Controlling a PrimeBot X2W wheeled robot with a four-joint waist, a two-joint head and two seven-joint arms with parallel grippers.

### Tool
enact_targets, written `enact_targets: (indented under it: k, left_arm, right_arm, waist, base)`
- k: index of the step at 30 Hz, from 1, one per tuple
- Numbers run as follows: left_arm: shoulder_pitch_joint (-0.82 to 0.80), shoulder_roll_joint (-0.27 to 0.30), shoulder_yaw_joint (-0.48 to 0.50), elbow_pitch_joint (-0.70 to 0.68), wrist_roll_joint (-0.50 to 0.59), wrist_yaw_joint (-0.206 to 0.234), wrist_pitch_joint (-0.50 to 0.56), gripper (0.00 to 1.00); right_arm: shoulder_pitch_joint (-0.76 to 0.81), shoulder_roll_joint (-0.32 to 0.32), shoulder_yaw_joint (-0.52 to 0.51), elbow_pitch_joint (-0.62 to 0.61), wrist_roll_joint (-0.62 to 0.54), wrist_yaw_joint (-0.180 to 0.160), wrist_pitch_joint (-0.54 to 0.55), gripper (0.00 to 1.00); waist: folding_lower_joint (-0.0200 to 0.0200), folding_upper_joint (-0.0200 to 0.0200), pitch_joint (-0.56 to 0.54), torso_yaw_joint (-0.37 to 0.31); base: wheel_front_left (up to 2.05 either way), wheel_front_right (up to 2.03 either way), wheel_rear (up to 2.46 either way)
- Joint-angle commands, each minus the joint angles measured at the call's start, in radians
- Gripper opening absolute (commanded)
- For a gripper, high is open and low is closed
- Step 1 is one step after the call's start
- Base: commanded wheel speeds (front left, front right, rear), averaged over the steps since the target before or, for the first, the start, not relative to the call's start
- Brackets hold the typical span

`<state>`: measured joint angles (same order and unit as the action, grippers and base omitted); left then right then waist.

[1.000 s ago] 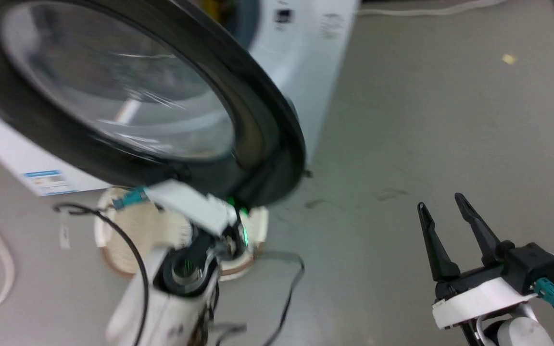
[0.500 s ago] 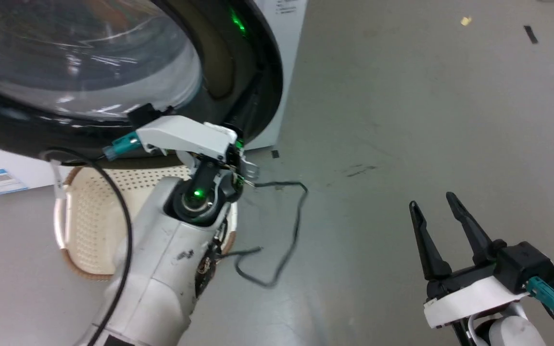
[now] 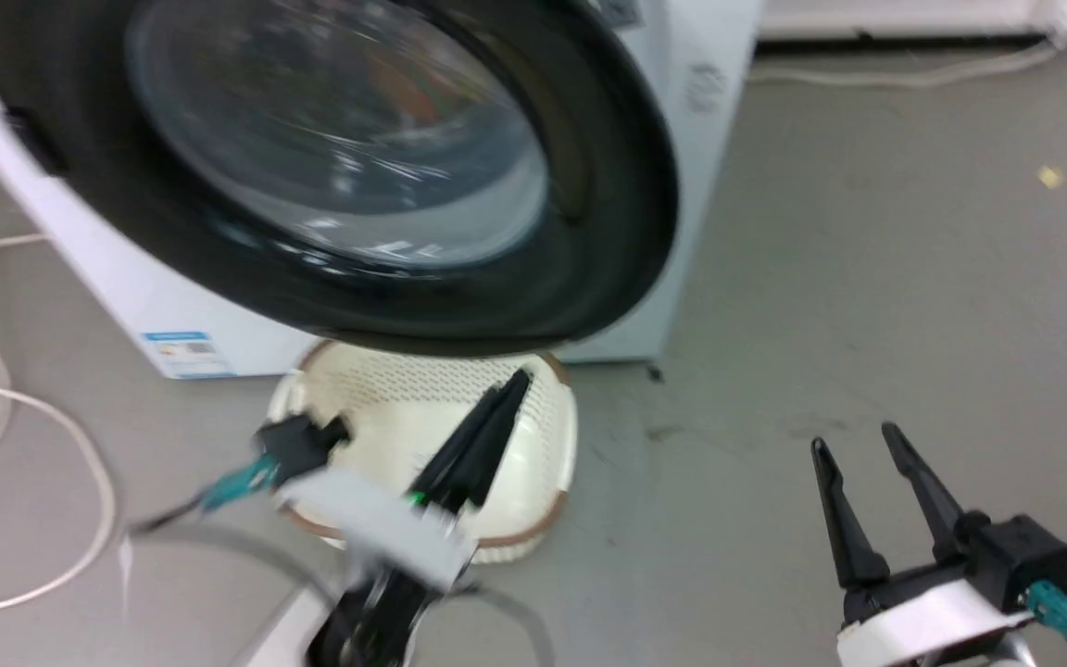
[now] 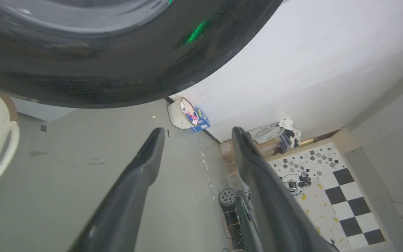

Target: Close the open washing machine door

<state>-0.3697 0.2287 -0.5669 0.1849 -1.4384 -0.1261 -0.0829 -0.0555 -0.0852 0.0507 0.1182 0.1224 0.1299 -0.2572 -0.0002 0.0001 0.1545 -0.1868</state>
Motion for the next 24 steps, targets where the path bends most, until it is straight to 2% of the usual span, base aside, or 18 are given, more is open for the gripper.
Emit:
enact_targets:
  k: [1, 5, 6, 8, 12, 15, 17, 18, 24]
  left_arm:
    - [0.036, 0.034, -0.006, -0.023, 0.042, -0.004, -0.039, 1.00]
    - [0.117, 0.135, -0.022, -0.045, 0.238, -0.004, -0.154, 1.00]
    - [0.131, 0.146, -0.008, -0.038, 0.292, 0.009, -0.167, 1.00]
    - [0.154, 0.161, 0.031, -0.032, 0.438, 0.067, -0.177, 1.00]
    - [0.243, 0.100, 0.190, -0.098, 0.730, 0.161, -0.178, 1.00]
    - [0.306, 0.063, 0.252, -0.139, 0.928, 0.198, -0.179, 1.00]
    - [0.335, 0.066, 0.250, -0.151, 1.069, 0.213, -0.179, 1.00]
    - [0.373, 0.040, 0.262, -0.152, 1.166, 0.236, -0.179, 1.00]
    - [0.414, 0.005, 0.298, -0.139, 1.240, 0.238, -0.179, 1.00]
  right_arm:
    - [0.015, -0.005, 0.003, -0.004, -0.007, 0.001, -0.005, 1.00]
    - [0.038, -0.006, 0.007, -0.007, -0.008, 0.001, -0.005, 1.00]
    - [0.043, -0.005, 0.005, -0.008, -0.008, 0.001, -0.005, 1.00]
    - [0.052, -0.003, 0.001, -0.009, -0.008, 0.001, -0.005, 1.00]
    - [0.071, 0.004, -0.001, -0.010, -0.008, 0.001, -0.005, 1.00]
    - [0.083, 0.008, 0.002, -0.010, -0.008, 0.001, -0.005, 1.00]
    - [0.088, 0.009, 0.001, -0.009, -0.009, 0.001, -0.005, 1.00]
    - [0.096, 0.010, -0.004, -0.009, -0.011, 0.001, -0.005, 1.00]
    - [0.098, 0.012, 0.003, -0.005, -0.004, 0.001, -0.005, 1.00]
  waist:
    - [0.0002, -0.0001, -0.074, 0.080]
    - [0.0002, -0.0001, -0.114, 0.132]
    - [0.0002, -0.0001, -0.122, 0.144]
    - [0.0002, -0.0001, -0.134, 0.161]
    - [0.0002, -0.0001, -0.149, 0.188]
    - [0.0002, -0.0001, -0.151, 0.202]
    - [0.0002, -0.0001, -0.151, 0.211]
    - [0.0002, -0.0001, -0.149, 0.224]
    - [0.0002, -0.0001, -0.135, 0.247]
  base:
    - [0.00, 0.00, 0.00]
    - [0.00, 0.00, 0.00]
    - [0.00, 0.00, 0.00]
    - [0.00, 0.00, 0.00]
    - [0.00, 0.00, 0.00]
    - [0.00, 0.00, 0.00]
    - [0.00, 0.00, 0.00]
    - [0.00, 0.00, 0.00]
    - [0.00, 0.00, 0.00]
